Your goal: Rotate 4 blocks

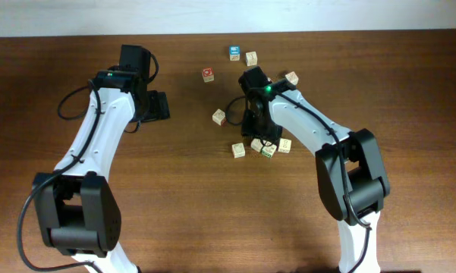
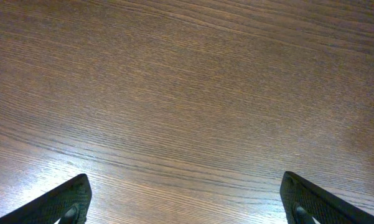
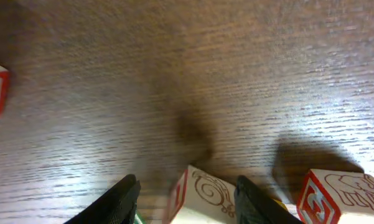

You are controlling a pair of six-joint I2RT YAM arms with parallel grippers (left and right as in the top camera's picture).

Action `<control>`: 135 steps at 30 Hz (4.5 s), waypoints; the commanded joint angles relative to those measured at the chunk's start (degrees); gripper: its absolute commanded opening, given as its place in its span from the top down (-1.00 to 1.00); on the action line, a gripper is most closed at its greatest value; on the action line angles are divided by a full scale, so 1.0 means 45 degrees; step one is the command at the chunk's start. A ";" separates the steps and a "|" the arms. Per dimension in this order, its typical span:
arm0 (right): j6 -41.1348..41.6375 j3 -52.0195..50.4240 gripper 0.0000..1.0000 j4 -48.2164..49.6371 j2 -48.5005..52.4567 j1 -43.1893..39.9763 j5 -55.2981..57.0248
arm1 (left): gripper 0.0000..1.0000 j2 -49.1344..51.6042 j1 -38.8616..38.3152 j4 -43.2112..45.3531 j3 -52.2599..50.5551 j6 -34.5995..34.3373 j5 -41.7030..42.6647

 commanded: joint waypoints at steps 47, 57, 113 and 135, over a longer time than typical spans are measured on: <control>-0.5299 -0.0622 0.63 -0.1860 -0.0282 0.0821 -0.0568 | -0.91 0.0121 0.0005 -0.0097 0.0296 0.0165 -0.0146; -0.5246 0.0423 0.62 -0.3021 -0.0287 0.0282 0.0102 | -0.90 0.0121 0.0005 -0.0097 0.0296 0.0165 -0.0146; -0.5527 0.4716 0.16 -0.4546 -0.0262 -0.0743 -0.1307 | -0.93 0.0121 -0.0005 -0.0228 0.0296 0.0160 0.0053; -0.4561 0.0821 -0.05 -0.5445 -0.2069 -0.0777 -0.0316 | -0.99 0.0121 0.0005 -0.0525 0.0296 0.0879 -0.0053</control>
